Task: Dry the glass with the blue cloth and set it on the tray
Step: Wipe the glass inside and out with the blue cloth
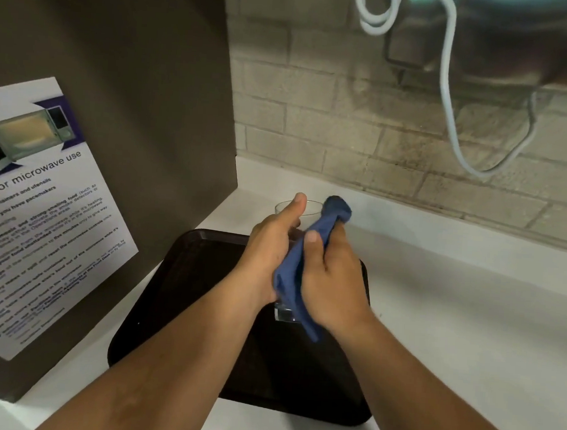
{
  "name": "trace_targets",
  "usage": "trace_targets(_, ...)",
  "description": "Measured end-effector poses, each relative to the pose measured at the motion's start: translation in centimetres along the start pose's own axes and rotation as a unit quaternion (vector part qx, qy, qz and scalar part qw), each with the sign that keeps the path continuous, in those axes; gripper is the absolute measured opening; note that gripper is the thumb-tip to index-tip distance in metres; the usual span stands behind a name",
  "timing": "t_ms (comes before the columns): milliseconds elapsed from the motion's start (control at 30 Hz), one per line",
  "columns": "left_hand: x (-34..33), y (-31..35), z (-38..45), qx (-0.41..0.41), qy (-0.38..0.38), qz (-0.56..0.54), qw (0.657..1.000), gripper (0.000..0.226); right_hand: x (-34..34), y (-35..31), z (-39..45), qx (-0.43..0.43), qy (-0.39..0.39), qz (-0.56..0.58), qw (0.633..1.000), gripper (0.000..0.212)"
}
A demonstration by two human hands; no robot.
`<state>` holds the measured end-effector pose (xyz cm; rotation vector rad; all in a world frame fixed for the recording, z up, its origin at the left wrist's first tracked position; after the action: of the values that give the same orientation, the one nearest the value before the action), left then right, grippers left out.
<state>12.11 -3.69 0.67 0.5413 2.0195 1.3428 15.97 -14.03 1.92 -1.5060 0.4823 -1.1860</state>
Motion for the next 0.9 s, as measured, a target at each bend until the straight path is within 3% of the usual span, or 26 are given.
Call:
trace_targets(67,-0.2,0.0,-0.2,0.010,-0.025,-0.025,0.999,0.106,0.2,0.4,1.9,-0.108,-0.025,0.097,0.989,0.041)
trace_targets(133,-0.2,0.9,-0.4,-0.004,-0.010,-0.011,1.000,0.086,0.0,1.8,2.3,-0.240,-0.068,0.199,0.948,0.043)
trace_targets(200,0.0,1.6,-0.4,-0.018,0.018,0.018,0.999,0.071,-0.3,2.7,0.8,-0.294,-0.097,0.225,0.924,0.042)
trace_targets(267,0.3,1.9,-0.1,-0.037,0.040,0.035,0.998,0.069,-0.3,2.8,-1.6,-0.227,-0.114,0.142,0.957,0.041)
trace_targets(333,0.2,1.8,0.1,-0.043,0.042,0.047,0.997,0.071,-0.2,1.5,-3.2,-0.068,-0.089,0.017,0.994,0.035)
trace_targets(400,0.0,1.1,0.2,-0.023,0.024,0.044,0.998,0.084,-0.3,0.6,-2.6,0.024,-0.039,-0.029,0.999,0.033)
trace_targets(500,-0.1,0.2,-0.3,0.004,-0.015,-0.001,1.000,0.095,0.1,-0.3,0.2,-0.040,-0.016,0.024,0.999,0.027)
trace_targets(600,-0.2,0.0,-0.7,0.011,-0.036,-0.029,0.999,0.074,0.3,0.7,2.0,-0.164,-0.069,0.193,0.965,0.046)
trace_targets(800,-0.2,-0.2,-1.1,-0.073,0.024,0.095,0.993,0.053,0.1,0.8,1.2,-0.090,-0.018,0.086,0.992,0.042)
trace_targets(900,-0.5,-0.8,-1.3,-0.055,-0.014,0.050,0.997,0.075,0.3,0.0,0.8,-0.054,0.014,0.034,0.998,0.035)
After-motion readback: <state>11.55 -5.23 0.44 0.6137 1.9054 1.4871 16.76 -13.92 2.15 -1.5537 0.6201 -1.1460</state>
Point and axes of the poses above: each hand's wrist, its own z-axis towards the middle knuckle, its own x-axis out of the back of the hand, y = z × x, the point moved 3 cm from there along z, towards the middle knuckle, and after that the axes turned 10 degrees about -x, right-handed, at the moved point
